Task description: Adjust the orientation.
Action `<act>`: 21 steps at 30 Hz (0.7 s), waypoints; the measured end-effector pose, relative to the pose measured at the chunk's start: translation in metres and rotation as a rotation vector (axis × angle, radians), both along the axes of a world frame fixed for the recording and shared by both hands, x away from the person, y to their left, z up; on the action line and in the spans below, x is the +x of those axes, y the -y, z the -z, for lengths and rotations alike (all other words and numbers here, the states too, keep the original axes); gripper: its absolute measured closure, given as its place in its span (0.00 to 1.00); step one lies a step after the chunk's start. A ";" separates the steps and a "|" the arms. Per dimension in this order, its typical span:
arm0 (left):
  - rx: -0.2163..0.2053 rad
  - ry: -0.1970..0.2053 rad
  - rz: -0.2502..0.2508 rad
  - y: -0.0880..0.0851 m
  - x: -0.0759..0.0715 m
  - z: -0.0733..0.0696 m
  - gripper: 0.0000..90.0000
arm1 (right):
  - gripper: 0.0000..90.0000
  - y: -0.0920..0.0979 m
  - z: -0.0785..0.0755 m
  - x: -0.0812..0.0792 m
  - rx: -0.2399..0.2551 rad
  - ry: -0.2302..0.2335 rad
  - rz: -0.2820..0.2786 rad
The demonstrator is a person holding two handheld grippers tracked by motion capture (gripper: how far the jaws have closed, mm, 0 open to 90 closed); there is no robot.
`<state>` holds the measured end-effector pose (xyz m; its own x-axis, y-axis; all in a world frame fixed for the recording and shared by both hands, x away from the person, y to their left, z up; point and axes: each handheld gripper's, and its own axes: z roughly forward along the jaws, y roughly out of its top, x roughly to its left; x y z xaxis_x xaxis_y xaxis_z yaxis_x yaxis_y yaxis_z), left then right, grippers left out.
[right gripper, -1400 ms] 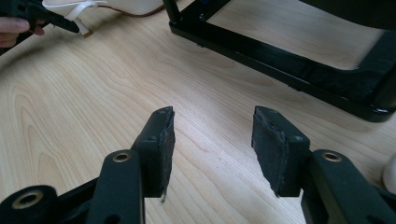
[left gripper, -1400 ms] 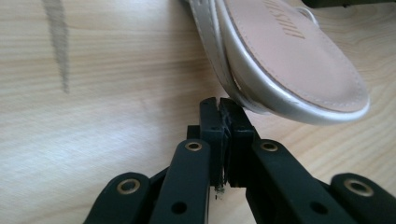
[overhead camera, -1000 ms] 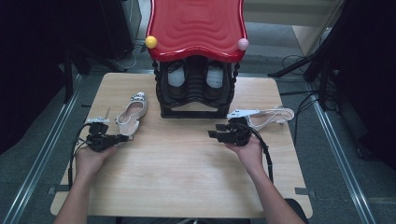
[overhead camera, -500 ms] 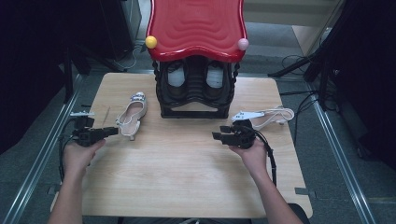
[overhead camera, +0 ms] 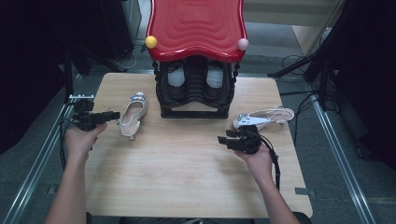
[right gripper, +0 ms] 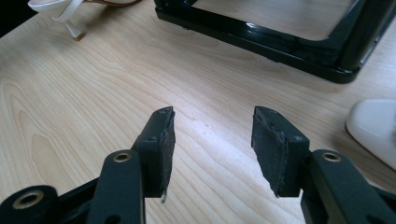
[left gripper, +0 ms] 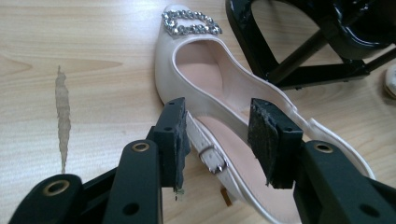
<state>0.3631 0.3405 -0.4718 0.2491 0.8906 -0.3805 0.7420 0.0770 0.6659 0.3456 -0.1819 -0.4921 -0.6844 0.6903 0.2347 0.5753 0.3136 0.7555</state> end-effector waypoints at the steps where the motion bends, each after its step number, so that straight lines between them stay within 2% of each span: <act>1: 0.005 0.002 -0.001 0.001 0.003 0.000 0.63 | 0.56 0.001 0.000 -0.001 0.000 -0.004 0.003; 5: -0.009 0.013 -0.007 0.004 0.010 -0.002 0.62 | 0.56 0.006 0.001 -0.005 -0.005 -0.004 0.019; 9: 0.012 0.010 -0.006 0.010 0.018 -0.001 0.61 | 0.56 0.011 0.002 -0.009 -0.005 -0.003 0.037; 16: 0.038 -0.054 -0.016 0.016 0.035 0.019 0.63 | 0.56 0.018 0.002 -0.016 -0.006 -0.001 0.061; 21: 0.016 -0.083 -0.024 0.017 0.043 0.031 0.66 | 0.56 0.021 0.003 -0.018 -0.014 -0.006 0.071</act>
